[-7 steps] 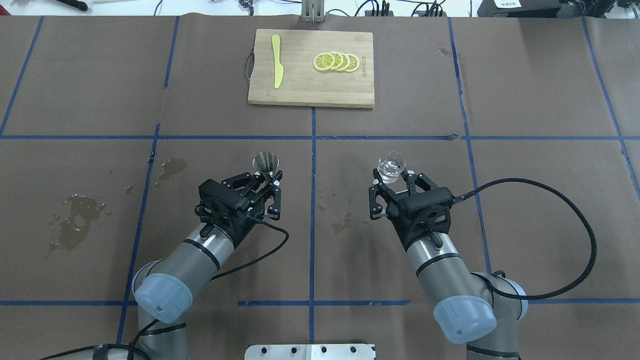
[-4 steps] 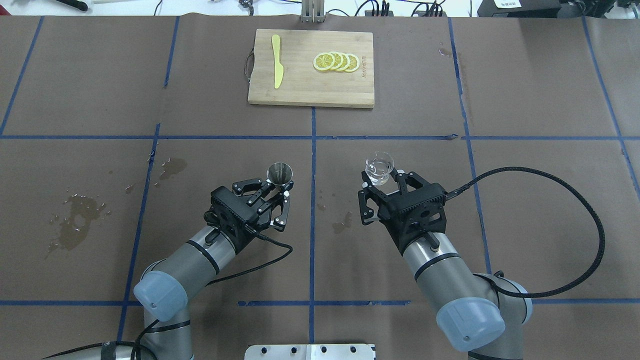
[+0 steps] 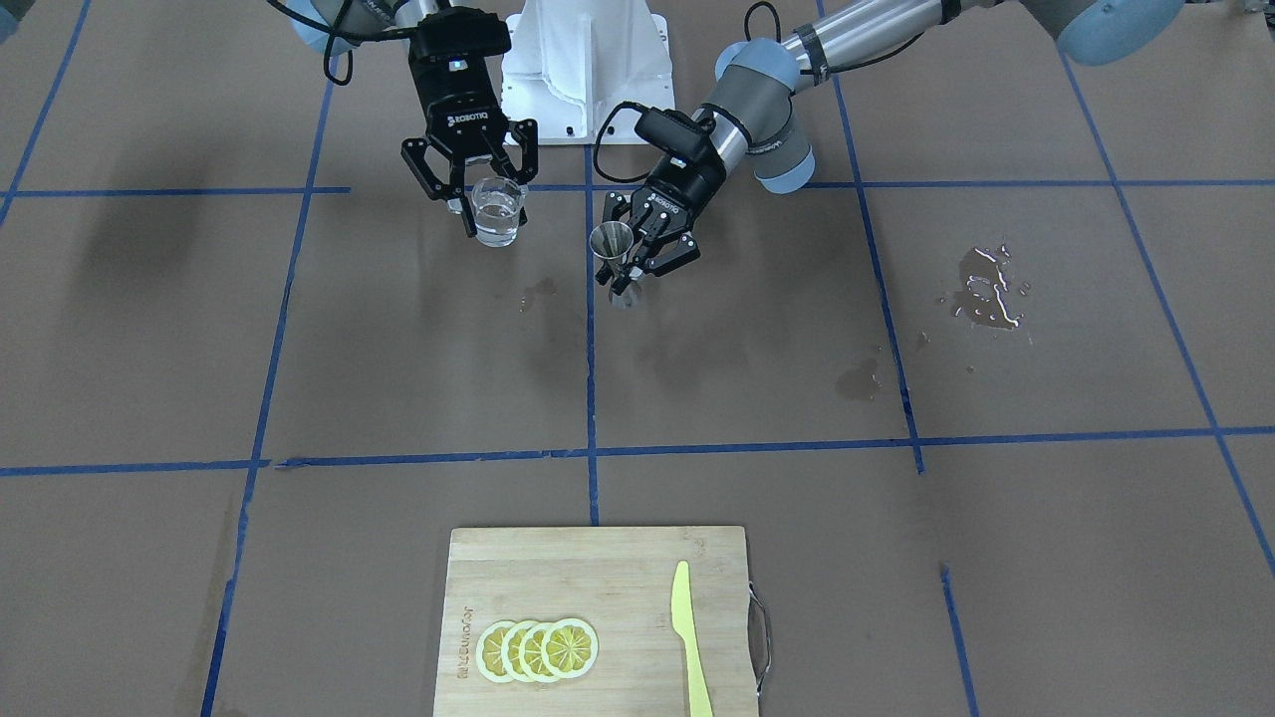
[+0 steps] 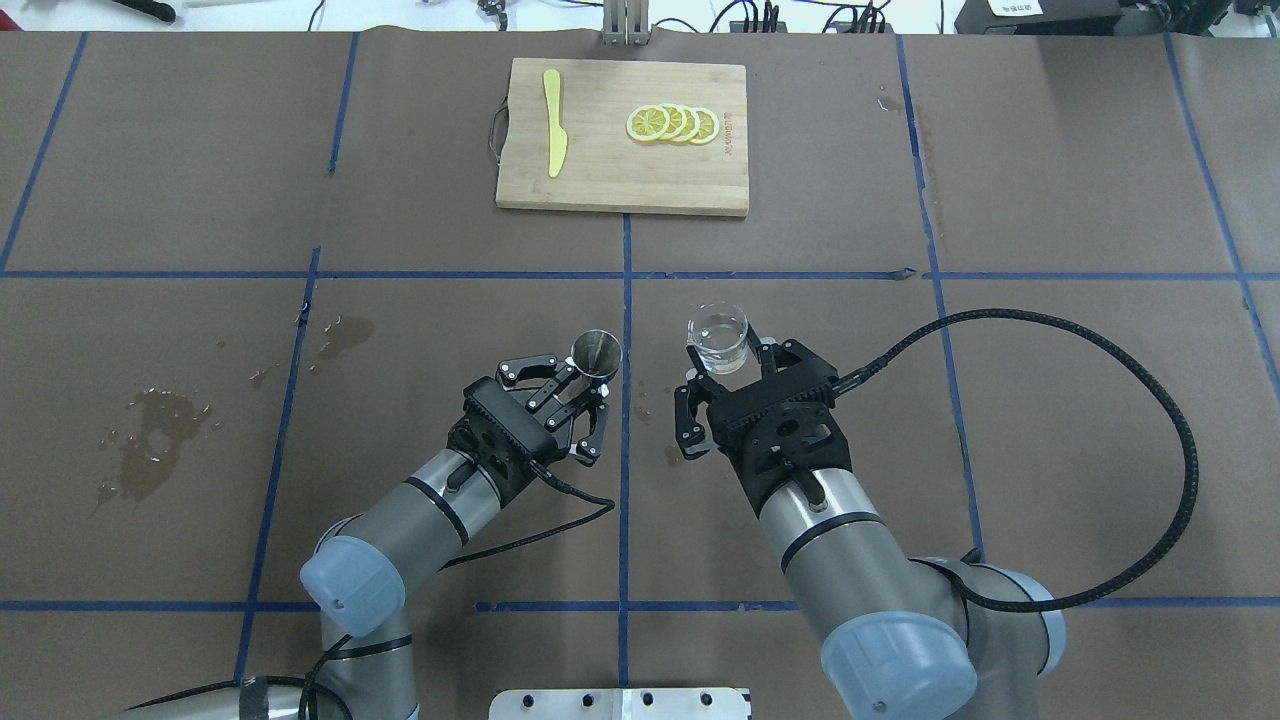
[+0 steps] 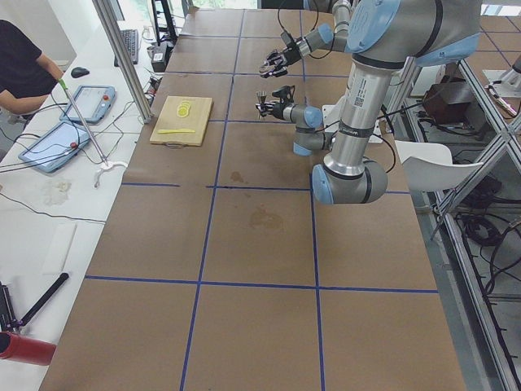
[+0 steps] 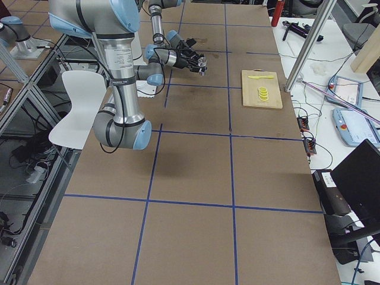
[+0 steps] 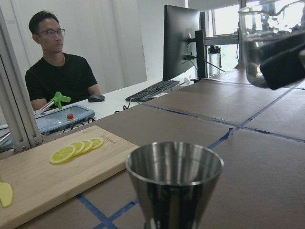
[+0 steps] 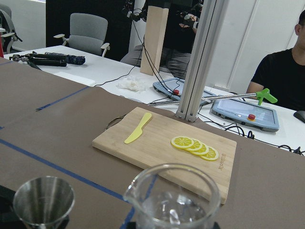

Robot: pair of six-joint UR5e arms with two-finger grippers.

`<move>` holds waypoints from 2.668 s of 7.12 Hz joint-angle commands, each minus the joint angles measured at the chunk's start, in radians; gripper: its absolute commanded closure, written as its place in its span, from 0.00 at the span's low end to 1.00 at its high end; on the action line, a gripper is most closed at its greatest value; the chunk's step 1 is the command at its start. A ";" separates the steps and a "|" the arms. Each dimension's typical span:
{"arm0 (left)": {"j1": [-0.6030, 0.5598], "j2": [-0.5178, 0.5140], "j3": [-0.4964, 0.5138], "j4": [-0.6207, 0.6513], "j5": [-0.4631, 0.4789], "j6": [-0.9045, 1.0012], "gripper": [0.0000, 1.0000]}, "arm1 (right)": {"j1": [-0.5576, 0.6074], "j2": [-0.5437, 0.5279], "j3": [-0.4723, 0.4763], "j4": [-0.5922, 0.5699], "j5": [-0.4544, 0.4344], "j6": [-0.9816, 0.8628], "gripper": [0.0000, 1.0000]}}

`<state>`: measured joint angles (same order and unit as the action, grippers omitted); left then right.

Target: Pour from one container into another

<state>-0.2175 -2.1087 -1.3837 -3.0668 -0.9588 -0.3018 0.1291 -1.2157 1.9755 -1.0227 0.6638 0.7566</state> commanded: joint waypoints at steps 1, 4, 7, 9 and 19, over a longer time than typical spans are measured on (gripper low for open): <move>0.000 -0.011 0.008 -0.012 0.002 0.000 1.00 | -0.006 0.059 0.005 -0.091 -0.003 0.001 1.00; 0.001 -0.014 0.026 -0.012 0.002 0.000 1.00 | -0.009 0.109 0.025 -0.296 -0.004 -0.002 1.00; 0.001 -0.043 0.044 -0.024 0.002 0.000 1.00 | 0.006 0.130 0.026 -0.344 0.000 -0.129 1.00; 0.001 -0.057 0.063 -0.026 0.002 0.000 1.00 | 0.018 0.133 0.025 -0.346 0.000 -0.175 1.00; 0.004 -0.071 0.063 -0.052 0.002 0.000 1.00 | 0.041 0.170 0.023 -0.459 0.002 -0.344 1.00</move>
<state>-0.2133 -2.1785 -1.3204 -3.1186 -0.9572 -0.3032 0.1699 -1.0463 1.9989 -1.4789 0.6657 0.4351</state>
